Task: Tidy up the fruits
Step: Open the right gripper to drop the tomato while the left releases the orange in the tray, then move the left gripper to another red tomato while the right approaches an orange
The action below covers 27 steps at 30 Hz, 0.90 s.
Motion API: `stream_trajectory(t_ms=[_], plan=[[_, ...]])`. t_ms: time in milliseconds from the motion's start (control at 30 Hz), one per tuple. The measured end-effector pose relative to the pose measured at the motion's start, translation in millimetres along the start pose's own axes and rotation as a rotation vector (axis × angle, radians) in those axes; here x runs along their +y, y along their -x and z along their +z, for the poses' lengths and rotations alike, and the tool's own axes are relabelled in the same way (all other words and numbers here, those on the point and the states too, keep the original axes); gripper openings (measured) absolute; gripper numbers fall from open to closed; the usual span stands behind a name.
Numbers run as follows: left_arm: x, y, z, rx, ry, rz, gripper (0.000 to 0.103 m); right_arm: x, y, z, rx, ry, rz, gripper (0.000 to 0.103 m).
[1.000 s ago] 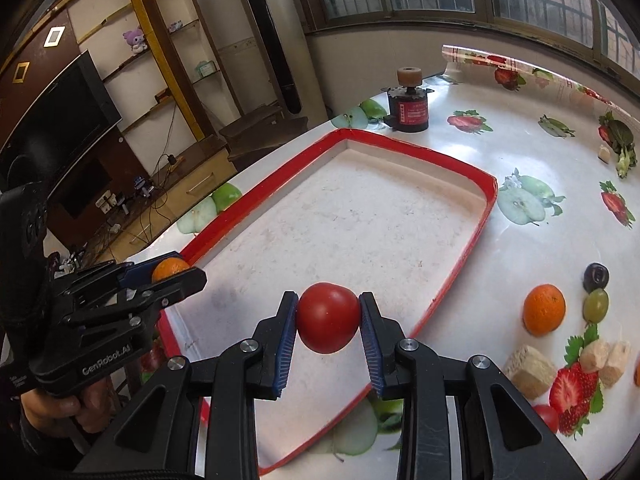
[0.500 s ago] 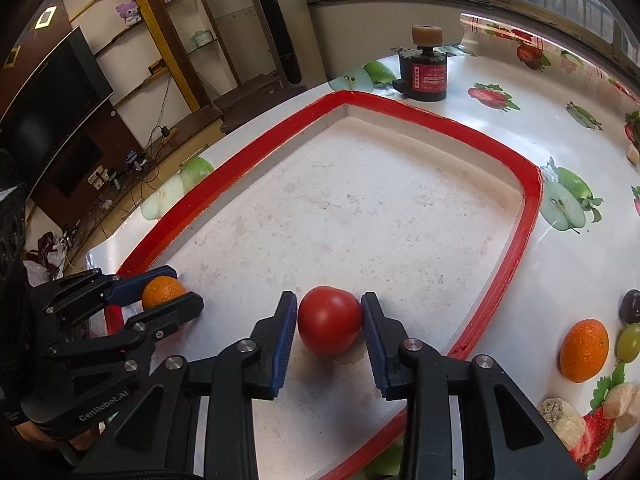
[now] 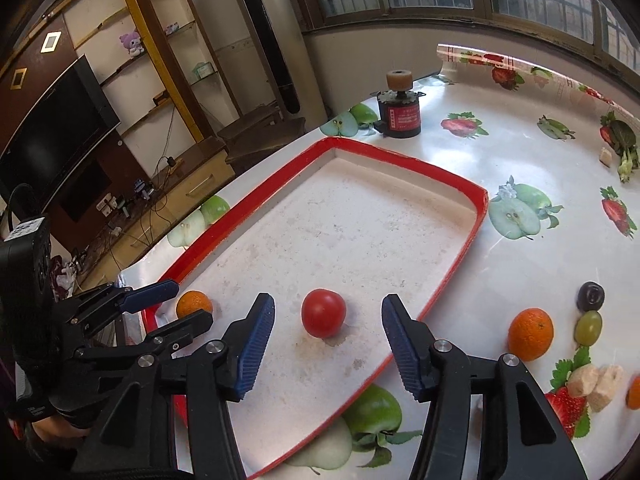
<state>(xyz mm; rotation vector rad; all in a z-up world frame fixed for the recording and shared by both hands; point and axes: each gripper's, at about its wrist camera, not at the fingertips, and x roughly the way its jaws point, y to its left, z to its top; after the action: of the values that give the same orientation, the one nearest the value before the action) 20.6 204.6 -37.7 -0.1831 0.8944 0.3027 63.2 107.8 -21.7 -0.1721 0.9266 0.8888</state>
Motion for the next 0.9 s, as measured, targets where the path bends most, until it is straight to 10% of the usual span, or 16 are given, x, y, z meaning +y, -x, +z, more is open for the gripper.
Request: stream_trajectory(t_ms=[900], plan=[[-98.8, 19.5, 4.2, -0.020, -0.107, -0.159, 0.052, -98.5, 111.0, -68.6, -0.102, -0.206, -0.135, 0.059]])
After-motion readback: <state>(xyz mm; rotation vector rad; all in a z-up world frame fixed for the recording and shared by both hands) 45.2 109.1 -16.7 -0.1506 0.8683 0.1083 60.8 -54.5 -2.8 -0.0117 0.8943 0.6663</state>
